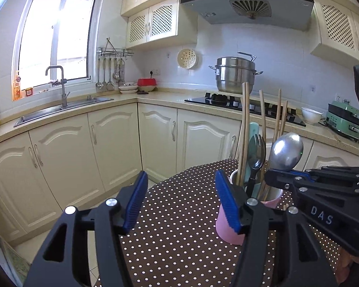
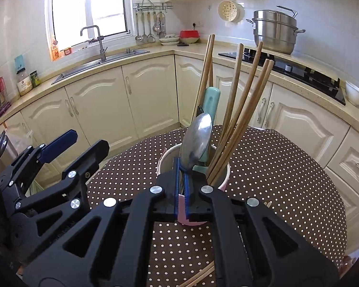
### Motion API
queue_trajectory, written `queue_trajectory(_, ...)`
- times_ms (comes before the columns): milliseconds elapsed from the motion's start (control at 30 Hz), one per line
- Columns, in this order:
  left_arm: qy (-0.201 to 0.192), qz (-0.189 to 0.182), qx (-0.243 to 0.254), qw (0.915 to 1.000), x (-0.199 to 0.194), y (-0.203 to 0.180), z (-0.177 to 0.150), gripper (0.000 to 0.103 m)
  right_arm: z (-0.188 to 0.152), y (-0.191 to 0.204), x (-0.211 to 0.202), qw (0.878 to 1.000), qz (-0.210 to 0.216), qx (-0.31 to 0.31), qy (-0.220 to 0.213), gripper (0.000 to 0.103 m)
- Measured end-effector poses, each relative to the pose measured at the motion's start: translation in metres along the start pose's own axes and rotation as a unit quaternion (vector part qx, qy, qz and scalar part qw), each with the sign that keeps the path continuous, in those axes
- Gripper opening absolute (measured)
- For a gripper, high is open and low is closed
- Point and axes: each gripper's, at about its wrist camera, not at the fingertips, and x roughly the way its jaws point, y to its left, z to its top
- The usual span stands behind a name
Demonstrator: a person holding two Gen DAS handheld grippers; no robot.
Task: Organize utensils
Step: 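Lower the spoons into the pink cup and open both tools, then lower both tools toward the last loose chopsticks on the table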
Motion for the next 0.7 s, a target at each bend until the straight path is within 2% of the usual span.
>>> queue_trajectory(267,-0.013,0.01,0.007,0.9998,-0.021,0.0,0.001,0.061,0.0,0.004,-0.013,1.0,-0.006,0.0,-0.016,0.006)
queue_trajectory(300,-0.015,0.009,0.007,0.9998,-0.024,0.001,0.002,0.062,0.0,0.004,-0.016,1.0,-0.006,0.0,-0.018,0.009)
queue_trajectory(367,-0.019,0.01,0.004,0.9998,-0.031,0.001,0.003,0.064,-0.001,0.004,-0.022,1.0,-0.006,0.002,-0.025,0.022)
queue_trajectory(433,-0.023,0.013,0.003,0.9996,-0.039,0.001,0.004,0.065,-0.003,0.005,-0.03,0.999,-0.006,0.005,-0.034,0.041)
queue_trajectory(700,-0.058,0.032,0.009,0.9977,-0.076,-0.001,0.004,0.071,-0.007,0.01,-0.063,0.998,-0.004,0.007,-0.069,0.056)
